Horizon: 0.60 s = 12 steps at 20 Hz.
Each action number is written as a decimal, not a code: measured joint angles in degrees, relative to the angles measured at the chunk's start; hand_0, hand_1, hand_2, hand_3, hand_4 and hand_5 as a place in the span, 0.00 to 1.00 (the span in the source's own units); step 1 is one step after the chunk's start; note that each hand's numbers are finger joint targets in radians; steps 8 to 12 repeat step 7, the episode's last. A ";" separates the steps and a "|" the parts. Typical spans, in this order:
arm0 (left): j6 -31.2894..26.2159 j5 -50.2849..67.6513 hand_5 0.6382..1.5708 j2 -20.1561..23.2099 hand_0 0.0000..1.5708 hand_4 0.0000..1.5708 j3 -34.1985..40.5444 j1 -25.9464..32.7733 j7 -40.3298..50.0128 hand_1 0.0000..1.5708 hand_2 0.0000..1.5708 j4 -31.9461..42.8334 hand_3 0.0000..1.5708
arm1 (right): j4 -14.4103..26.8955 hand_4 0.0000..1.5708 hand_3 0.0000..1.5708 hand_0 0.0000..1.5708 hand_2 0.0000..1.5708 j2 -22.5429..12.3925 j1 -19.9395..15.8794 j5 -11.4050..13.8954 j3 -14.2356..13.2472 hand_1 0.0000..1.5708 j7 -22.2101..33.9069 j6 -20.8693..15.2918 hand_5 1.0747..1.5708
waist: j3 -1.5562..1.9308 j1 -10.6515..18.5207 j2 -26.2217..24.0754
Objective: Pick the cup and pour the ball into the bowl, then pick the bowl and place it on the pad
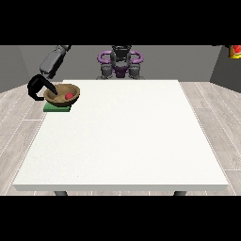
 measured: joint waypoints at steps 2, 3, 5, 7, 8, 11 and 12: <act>-0.54 0.62 1.00 0.66 0.00 0.76 0.05 -0.17 0.64 0.00 0.00 -0.23 0.00 | 0.95 0.00 0.00 0.00 0.00 -0.46 -0.29 0.65 0.67 0.00 0.26 0.83 0.66 | 0.01 0.43 0.03; -0.40 1.03 1.00 0.11 0.00 0.76 -0.39 -0.06 1.62 0.00 0.00 -1.38 0.00 | 1.84 0.00 0.00 0.00 0.00 -1.04 -0.43 0.97 0.81 0.00 0.55 1.16 0.67 | 0.02 0.88 -0.62; 0.38 1.28 1.00 -1.19 0.00 0.76 -1.10 0.26 2.24 0.00 0.00 -2.65 0.00 | 2.53 0.00 0.00 0.00 0.00 -1.44 -0.87 1.34 1.17 0.00 0.68 1.88 0.66 | 0.04 0.77 -1.42; 1.60 0.77 1.00 -1.90 0.00 0.76 -1.78 0.46 3.01 0.00 0.00 -2.87 0.00 | 2.42 0.13 0.00 0.00 0.00 -2.96 -1.60 1.90 2.01 0.00 2.73 3.51 0.61 | 0.02 -0.08 -3.19; 1.60 0.77 1.00 -1.90 0.00 0.76 -1.78 0.46 3.01 0.00 0.00 -2.87 0.00 | 2.42 0.13 0.00 0.00 0.00 -2.96 -1.60 1.90 2.01 0.00 2.73 3.51 0.61 | 0.02 -0.08 -3.19; 1.60 0.77 1.00 -1.90 0.00 0.76 -1.78 0.46 3.01 0.00 0.00 -2.87 0.00 | 2.42 0.13 0.00 0.00 0.00 -2.96 -1.60 1.90 2.01 0.00 2.73 3.51 0.61 | 0.02 -0.08 -3.19; 1.60 0.77 1.00 -1.90 0.00 0.76 -1.78 0.46 3.01 0.00 0.00 -2.87 0.00 | 2.42 0.13 0.00 0.00 0.00 -2.96 -1.60 1.90 2.01 0.00 2.73 3.51 0.61 | 0.02 -0.08 -3.19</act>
